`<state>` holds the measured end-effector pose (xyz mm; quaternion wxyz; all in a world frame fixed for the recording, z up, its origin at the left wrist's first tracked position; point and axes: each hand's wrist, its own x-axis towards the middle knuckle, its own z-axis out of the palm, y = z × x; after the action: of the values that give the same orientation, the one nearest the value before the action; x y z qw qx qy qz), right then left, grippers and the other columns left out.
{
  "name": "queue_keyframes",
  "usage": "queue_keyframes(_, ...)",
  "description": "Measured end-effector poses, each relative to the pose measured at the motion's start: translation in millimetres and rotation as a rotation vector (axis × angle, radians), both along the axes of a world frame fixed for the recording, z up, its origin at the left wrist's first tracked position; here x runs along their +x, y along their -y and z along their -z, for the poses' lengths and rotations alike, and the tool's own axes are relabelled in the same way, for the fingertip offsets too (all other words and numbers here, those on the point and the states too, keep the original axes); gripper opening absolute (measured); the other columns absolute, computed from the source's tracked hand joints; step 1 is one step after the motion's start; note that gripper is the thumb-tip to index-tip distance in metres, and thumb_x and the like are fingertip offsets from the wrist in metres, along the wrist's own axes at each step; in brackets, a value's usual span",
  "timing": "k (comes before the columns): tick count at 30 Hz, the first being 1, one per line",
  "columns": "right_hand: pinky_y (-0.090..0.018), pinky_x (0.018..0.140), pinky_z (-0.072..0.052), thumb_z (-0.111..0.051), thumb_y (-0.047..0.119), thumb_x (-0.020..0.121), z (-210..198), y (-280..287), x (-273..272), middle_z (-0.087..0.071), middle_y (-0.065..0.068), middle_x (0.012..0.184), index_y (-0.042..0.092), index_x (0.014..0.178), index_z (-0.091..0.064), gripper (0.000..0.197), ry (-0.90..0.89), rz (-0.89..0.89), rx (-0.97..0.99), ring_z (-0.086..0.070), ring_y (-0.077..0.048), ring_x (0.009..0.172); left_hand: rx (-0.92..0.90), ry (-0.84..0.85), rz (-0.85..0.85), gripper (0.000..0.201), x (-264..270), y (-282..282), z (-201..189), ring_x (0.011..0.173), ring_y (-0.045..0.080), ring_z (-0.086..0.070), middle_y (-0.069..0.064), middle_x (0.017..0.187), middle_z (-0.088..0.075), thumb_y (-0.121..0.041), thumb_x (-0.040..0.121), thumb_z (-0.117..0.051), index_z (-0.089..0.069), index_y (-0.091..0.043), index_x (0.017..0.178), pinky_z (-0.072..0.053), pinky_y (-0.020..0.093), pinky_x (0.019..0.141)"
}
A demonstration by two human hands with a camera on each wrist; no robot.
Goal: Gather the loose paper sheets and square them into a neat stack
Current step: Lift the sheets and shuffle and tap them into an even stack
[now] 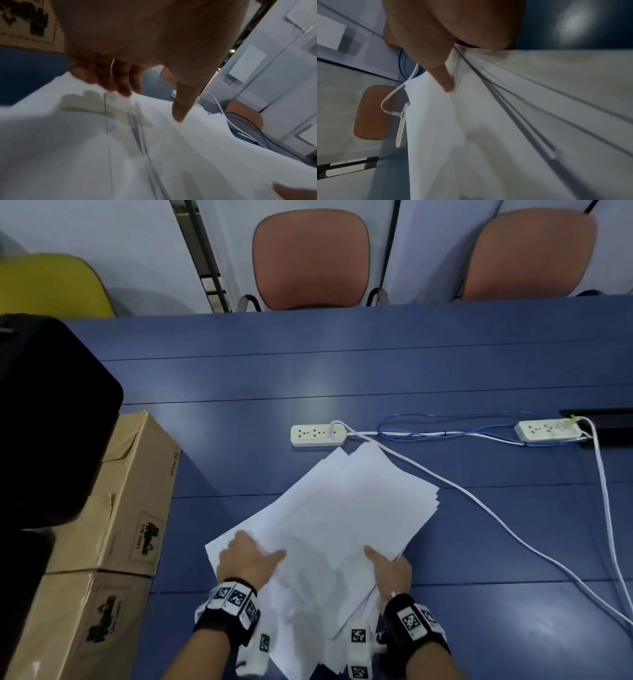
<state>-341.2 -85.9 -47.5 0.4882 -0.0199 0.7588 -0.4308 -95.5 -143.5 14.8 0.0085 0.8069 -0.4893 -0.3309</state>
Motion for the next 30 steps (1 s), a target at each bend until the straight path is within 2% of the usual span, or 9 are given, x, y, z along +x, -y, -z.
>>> queue_keyframes(3,-0.050,0.100,-0.050,-0.081,0.015,0.074,-0.4,2.9,-6.4,-0.065,-0.013,0.126,0.002,0.128,-0.058,0.060,-0.011,-0.059,-0.007,-0.063,-0.032,0.111,-0.308,0.095,0.121,0.053,5.6,31.1,-0.5,0.120,0.036,-0.049,0.010,0.130,-0.057,-0.045,0.084,-0.069,-0.055,-0.014,0.124,-0.042,0.045,0.097)
queue_keyframes(5,-0.046,0.092,-0.055,-0.077,0.006,0.078,-3.0,2.1,-12.8,-0.071,-0.013,0.114,0.003,0.119,-0.064,0.043,-0.005,-0.088,-0.074,-0.068,-0.031,0.099,-0.275,0.007,0.220,0.057,8.0,53.3,7.0,0.132,0.036,-0.044,0.011,0.146,-0.051,-0.038,0.091,-0.061,-0.046,-0.017,0.143,-0.039,0.048,0.106)
queue_keyframes(9,-0.033,0.073,-0.056,-0.074,-0.003,0.080,-27.1,2.1,-28.9,-0.076,-0.006,0.096,0.009,0.099,-0.071,0.023,-0.024,-0.151,-0.222,-0.071,-0.023,0.084,-0.083,-0.351,0.125,0.094,11.6,76.3,19.8,0.128,0.027,-0.053,0.005,0.136,-0.058,-0.062,0.067,-0.072,-0.038,-0.030,0.149,-0.042,0.046,0.109)
queue_keyframes(13,-0.018,0.063,-0.056,-0.074,-0.007,0.078,-58.2,11.8,-49.5,-0.079,0.005,0.082,0.009,0.094,-0.072,0.023,-0.057,-0.219,-0.363,-0.073,-0.010,0.075,0.031,-0.694,0.043,0.098,13.2,86.3,2.8,0.110,0.013,-0.068,-0.002,0.123,-0.070,-0.049,0.044,-0.093,-0.058,-0.024,0.132,-0.053,0.030,0.091)
queue_keyframes(17,-0.026,0.068,-0.057,-0.077,-0.004,0.076,-100.2,32.8,-64.3,-0.079,0.003,0.084,0.012,0.090,-0.075,0.022,-0.131,-0.358,-0.472,-0.072,-0.013,0.077,0.178,-1.074,0.154,0.085,5.3,88.1,-39.6,0.114,0.027,-0.069,0.009,0.118,-0.075,-0.034,0.040,-0.100,-0.072,-0.011,0.116,-0.054,0.032,0.089)
queue_keyframes(21,-0.029,0.069,-0.057,-0.074,-0.006,0.080,-152.9,55.1,-64.5,-0.077,0.012,0.076,0.018,0.083,-0.074,0.025,-0.263,-0.388,-0.624,-0.071,-0.005,0.071,0.006,-1.281,0.147,0.075,-6.1,90.5,-86.9,0.104,0.021,-0.073,0.005,0.111,-0.077,-0.036,0.038,-0.100,-0.078,-0.016,0.107,-0.056,0.033,0.088)
queue_keyframes(24,-0.015,0.068,-0.054,-0.073,-0.001,0.083,-190.7,65.1,-55.4,-0.074,0.026,0.079,0.028,0.086,-0.071,0.029,-0.378,-0.363,-0.770,-0.069,0.007,0.074,-0.215,-1.258,0.225,0.060,-11.1,90.2,-128.3,0.109,0.021,-0.071,0.003,0.114,-0.076,-0.033,0.050,-0.098,-0.078,-0.027,0.106,-0.057,0.033,0.091)
queue_keyframes(27,-0.010,0.068,-0.051,-0.072,0.003,0.084,-215.7,69.8,-45.5,-0.073,0.029,0.080,0.025,0.088,-0.070,0.023,-0.397,-0.321,-0.884,-0.068,0.010,0.078,-0.584,-1.138,0.171,0.045,-26.7,85.7,-160.8,0.092,0.005,-0.074,-0.012,0.094,-0.080,0.002,0.068,-0.086,-0.080,-0.039,0.087,-0.058,0.023,0.081)
queue_keyframes(30,-0.013,0.073,-0.053,-0.074,0.002,0.083,-229.9,70.7,-42.6,-0.075,0.026,0.085,0.020,0.091,-0.072,0.020,-0.411,-0.336,-0.939,-0.070,0.005,0.085,-0.743,-1.076,0.102,0.039,-25.8,86.4,-178.6,0.084,0.004,-0.074,-0.014,0.086,-0.079,0.009,0.073,-0.080,-0.081,-0.030,0.077,-0.059,0.025,0.080)
